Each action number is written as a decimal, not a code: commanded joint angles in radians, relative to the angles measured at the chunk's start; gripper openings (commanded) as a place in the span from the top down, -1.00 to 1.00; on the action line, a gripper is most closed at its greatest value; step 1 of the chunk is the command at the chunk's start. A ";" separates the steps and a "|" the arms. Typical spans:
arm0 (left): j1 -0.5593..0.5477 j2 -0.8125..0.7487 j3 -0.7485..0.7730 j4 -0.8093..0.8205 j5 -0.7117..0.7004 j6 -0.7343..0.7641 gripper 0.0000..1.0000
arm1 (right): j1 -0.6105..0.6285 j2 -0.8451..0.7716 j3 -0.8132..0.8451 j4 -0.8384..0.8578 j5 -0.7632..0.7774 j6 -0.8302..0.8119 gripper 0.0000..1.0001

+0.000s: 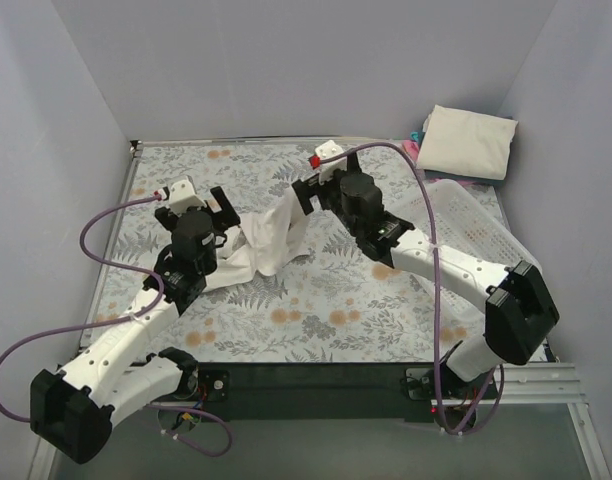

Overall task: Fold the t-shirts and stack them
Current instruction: Move the tshirt to the center of the board, then flatten the tshirt out

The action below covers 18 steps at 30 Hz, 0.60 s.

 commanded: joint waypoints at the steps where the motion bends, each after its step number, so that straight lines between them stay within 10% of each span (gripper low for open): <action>1: 0.006 0.013 -0.006 0.037 0.020 -0.012 -0.73 | -0.121 -0.044 -0.107 0.023 -0.017 0.198 -0.93; 18: 0.006 0.136 0.014 0.040 0.041 -0.021 -0.73 | -0.319 0.215 -0.152 0.008 -0.351 0.353 -0.79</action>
